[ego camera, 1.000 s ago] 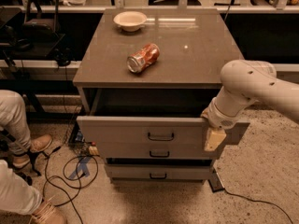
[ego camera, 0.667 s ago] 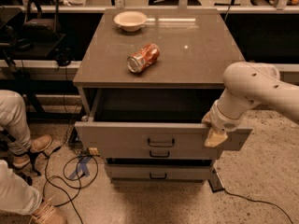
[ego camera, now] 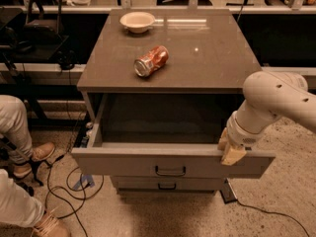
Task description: Open top drawer
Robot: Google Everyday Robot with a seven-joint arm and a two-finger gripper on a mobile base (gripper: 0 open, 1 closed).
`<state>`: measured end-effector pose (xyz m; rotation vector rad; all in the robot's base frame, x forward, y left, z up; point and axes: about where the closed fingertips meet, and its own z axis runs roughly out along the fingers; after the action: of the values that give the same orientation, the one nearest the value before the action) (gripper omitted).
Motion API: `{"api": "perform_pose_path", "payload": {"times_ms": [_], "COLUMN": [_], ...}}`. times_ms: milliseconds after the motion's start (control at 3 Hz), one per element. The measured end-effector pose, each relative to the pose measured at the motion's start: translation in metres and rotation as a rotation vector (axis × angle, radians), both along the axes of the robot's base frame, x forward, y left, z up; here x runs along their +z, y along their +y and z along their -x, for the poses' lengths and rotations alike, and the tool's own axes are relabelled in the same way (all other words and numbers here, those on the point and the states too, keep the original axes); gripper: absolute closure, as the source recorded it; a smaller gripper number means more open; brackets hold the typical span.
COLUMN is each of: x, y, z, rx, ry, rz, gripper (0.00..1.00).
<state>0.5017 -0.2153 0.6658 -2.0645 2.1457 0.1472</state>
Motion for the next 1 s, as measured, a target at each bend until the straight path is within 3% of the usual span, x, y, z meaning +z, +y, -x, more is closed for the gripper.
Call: {"api": "perform_pose_path", "payload": {"times_ms": [333,1000], "x": [-0.0013,-0.0032], "y": [0.0001,0.0006], "z": [0.0002,0.0013], "rx": [0.0,0.002], "ry": [0.001,0.005], "rz": [0.0,0.0], "gripper": [0.98,0.53]}}
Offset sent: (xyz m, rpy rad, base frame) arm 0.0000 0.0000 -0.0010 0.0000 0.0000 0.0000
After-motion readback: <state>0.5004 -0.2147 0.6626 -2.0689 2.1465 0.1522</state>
